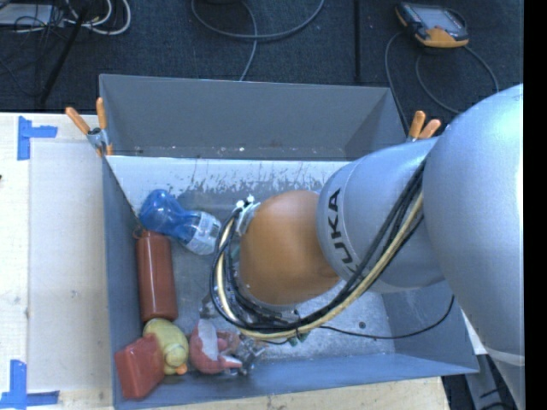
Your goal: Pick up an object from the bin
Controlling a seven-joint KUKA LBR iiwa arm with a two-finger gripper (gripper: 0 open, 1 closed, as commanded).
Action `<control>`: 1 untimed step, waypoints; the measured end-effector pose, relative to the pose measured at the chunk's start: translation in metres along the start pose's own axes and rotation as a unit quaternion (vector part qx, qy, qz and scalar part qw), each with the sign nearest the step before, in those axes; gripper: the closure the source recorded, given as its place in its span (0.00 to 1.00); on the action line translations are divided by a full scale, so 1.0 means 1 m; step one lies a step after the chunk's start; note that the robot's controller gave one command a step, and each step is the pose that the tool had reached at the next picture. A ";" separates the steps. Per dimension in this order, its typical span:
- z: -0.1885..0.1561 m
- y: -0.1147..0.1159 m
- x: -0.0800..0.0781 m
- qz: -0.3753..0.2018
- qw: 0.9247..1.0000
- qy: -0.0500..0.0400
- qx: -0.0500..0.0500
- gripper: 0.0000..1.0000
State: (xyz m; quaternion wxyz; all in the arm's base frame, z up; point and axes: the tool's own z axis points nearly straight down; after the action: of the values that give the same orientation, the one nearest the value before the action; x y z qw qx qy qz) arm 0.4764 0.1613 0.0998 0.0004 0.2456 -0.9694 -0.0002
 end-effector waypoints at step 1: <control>0.020 0.011 -0.007 -0.069 0.998 -0.006 0.002 0.00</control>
Offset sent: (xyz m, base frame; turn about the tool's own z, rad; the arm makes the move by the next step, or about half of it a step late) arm -0.0030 0.0537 -0.0298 -0.6130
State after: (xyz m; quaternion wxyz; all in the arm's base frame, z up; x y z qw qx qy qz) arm 0.4775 0.1739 0.0797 -0.0062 0.3122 -0.9500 0.0001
